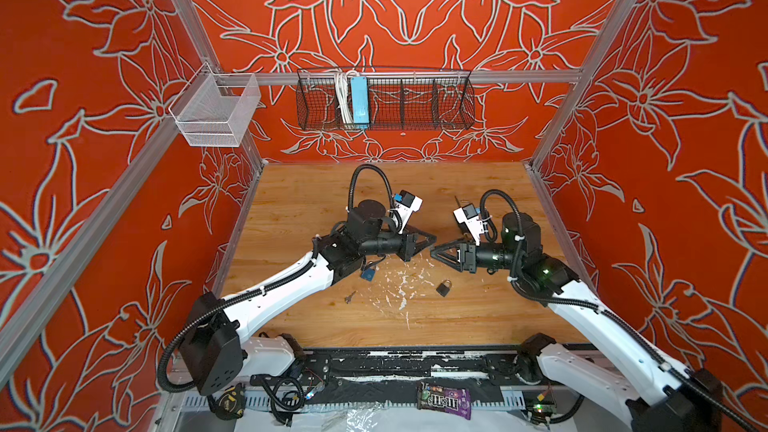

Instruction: Unlock with the key

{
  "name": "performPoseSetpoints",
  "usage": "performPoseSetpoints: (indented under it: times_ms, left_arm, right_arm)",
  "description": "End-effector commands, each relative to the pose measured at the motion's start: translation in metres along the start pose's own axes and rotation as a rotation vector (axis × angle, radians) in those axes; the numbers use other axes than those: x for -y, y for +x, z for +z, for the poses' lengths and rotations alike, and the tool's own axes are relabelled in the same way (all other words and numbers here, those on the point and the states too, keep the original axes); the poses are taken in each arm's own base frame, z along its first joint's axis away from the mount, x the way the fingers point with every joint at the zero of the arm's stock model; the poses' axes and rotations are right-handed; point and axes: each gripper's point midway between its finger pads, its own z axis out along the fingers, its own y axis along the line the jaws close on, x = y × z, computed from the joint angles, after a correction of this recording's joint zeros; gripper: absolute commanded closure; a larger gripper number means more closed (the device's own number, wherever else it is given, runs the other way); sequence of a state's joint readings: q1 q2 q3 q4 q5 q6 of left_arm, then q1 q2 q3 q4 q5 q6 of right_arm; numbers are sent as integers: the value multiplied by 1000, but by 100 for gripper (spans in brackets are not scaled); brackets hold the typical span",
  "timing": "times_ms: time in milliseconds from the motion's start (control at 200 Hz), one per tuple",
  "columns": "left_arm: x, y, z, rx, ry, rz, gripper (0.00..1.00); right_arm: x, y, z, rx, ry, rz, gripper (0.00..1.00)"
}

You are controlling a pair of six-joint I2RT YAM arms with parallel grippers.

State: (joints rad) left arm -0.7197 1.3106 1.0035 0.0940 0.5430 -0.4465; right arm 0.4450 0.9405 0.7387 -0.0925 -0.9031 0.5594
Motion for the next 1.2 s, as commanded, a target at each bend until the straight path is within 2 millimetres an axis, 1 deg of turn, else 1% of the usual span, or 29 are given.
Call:
performPoseSetpoints:
  times_ms: [0,90,175,310,485,610,896,1001,1036,1196]
  left_arm:
    - [14,-20,-1,48,55,35,100]
    - [15,-22,-1,54,53,38,100]
    - [14,-22,1,47,50,35,100]
    - [14,-23,2,49,55,33,100]
    - [14,-23,5,44,65,27,100]
    - [14,-23,7,44,70,22,100]
    - [15,-28,6,60,63,30,100]
    - [15,-28,5,62,60,31,100]
    - [14,-28,5,61,60,30,100]
    - [14,-26,7,54,64,25,100]
  right_arm:
    - [-11,-3,-1,3,-78,-40,56]
    - [-7,-6,-3,31,-81,-31,61]
    - [-7,-9,-4,41,-99,-21,63]
    - [0,-9,-3,46,-95,-9,65]
    - [-3,-14,-4,55,-132,-16,68]
    - [-2,-17,-3,58,-135,-11,73]
    - [1,-14,-4,53,-145,13,80]
    - [4,-14,-5,57,-138,19,84]
    - [5,-14,-5,59,-136,23,87]
    - [0,-16,-6,65,-162,17,94]
